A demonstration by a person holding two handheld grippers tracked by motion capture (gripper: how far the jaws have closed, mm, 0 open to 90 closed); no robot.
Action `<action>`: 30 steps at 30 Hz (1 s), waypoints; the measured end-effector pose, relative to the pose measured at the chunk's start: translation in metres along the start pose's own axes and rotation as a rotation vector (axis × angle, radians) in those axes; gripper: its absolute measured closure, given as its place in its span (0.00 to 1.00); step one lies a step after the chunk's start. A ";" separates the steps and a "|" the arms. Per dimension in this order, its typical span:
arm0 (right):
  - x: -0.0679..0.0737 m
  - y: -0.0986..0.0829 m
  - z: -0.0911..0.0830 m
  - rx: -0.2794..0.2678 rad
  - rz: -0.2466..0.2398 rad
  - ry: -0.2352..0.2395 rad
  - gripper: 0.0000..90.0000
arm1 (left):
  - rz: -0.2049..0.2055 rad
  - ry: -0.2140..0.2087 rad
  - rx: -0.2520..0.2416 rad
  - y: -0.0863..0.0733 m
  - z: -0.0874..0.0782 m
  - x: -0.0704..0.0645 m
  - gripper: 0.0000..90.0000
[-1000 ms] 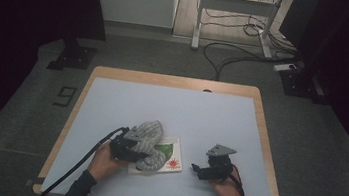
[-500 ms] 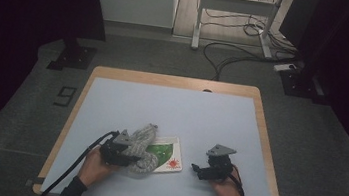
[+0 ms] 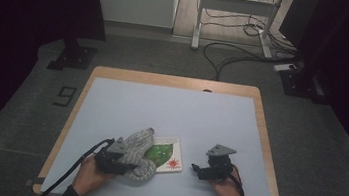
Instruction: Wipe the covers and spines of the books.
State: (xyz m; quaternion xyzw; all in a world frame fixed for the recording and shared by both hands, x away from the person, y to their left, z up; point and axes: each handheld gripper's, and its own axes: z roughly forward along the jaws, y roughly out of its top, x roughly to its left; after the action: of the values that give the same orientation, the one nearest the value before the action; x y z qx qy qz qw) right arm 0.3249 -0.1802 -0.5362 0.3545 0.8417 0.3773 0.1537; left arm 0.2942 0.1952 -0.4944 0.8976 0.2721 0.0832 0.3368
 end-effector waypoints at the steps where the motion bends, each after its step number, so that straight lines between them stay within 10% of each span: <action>1: 0.000 0.000 0.000 0.000 0.000 0.000 0.13 | 0.000 0.001 -0.001 0.000 0.000 0.000 0.61; 30: 0.000 0.000 0.000 0.001 0.001 0.002 0.13 | 0.052 -0.037 0.020 0.035 0.032 -0.010 0.61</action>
State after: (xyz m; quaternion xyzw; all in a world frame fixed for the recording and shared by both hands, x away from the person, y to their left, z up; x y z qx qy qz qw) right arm 0.3250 -0.1804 -0.5361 0.3544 0.8419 0.3772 0.1525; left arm 0.3117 0.1502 -0.4953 0.9091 0.2430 0.0727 0.3305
